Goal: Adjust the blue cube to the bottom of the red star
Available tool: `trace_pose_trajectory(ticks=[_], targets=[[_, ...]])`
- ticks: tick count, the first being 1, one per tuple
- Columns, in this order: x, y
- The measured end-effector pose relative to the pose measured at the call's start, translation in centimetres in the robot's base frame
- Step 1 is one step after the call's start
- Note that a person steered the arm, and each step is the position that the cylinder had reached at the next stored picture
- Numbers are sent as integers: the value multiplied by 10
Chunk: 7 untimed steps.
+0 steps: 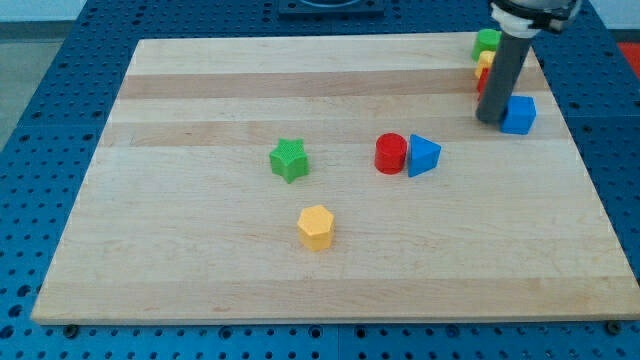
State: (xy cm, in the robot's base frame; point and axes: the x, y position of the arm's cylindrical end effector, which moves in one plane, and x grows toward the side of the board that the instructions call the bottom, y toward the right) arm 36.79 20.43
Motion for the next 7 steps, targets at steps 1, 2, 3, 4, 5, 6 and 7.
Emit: trace_pose_trajectory(ticks=[1,2,3,4,5,6,7], targets=[[0,0],[0,0],[2,-22],[22,-34],[50,-26],[55,11],[55,50]])
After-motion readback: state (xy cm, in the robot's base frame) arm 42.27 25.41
